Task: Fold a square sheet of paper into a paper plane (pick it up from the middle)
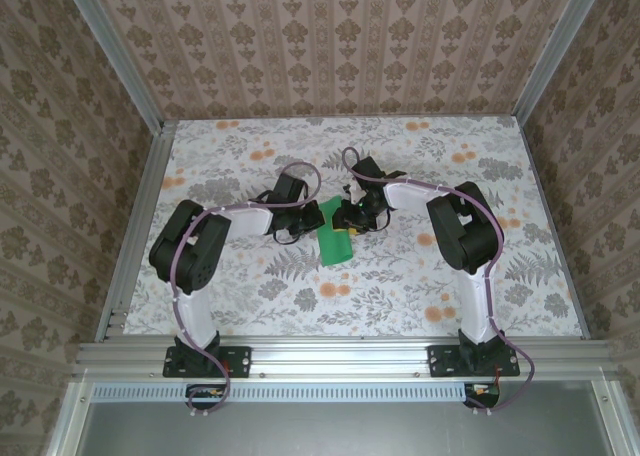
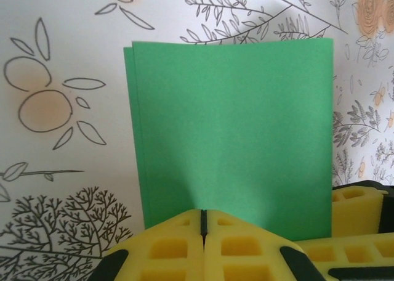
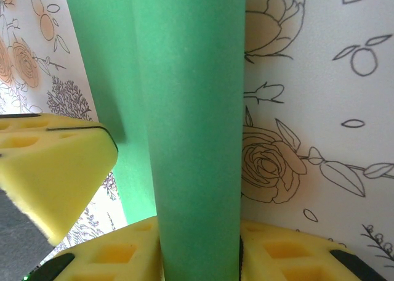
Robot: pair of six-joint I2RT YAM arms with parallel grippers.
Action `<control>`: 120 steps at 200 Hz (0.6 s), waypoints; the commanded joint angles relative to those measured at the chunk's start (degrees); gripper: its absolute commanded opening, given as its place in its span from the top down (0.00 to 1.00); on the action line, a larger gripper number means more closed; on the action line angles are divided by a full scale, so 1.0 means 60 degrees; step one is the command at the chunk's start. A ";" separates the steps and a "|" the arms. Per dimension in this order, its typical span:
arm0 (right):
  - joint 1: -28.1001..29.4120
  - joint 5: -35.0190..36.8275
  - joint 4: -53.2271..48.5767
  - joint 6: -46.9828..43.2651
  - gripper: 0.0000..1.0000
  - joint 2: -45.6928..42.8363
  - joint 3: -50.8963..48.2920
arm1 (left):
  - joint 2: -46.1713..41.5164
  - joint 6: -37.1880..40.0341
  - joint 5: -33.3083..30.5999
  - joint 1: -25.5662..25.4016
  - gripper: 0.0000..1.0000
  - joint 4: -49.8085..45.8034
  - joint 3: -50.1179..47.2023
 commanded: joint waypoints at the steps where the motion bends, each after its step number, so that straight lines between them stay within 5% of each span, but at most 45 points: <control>1: -0.0016 0.1946 -0.0644 -0.0265 0.66 0.1158 -0.0422 | 0.0214 0.0083 0.0033 -0.0045 0.94 -0.0332 0.0225; 120: -0.0016 0.1580 -0.0682 -0.0163 0.61 0.0613 -0.0292 | 0.0405 -0.0159 -0.0475 -0.0060 0.99 -0.0889 -0.0059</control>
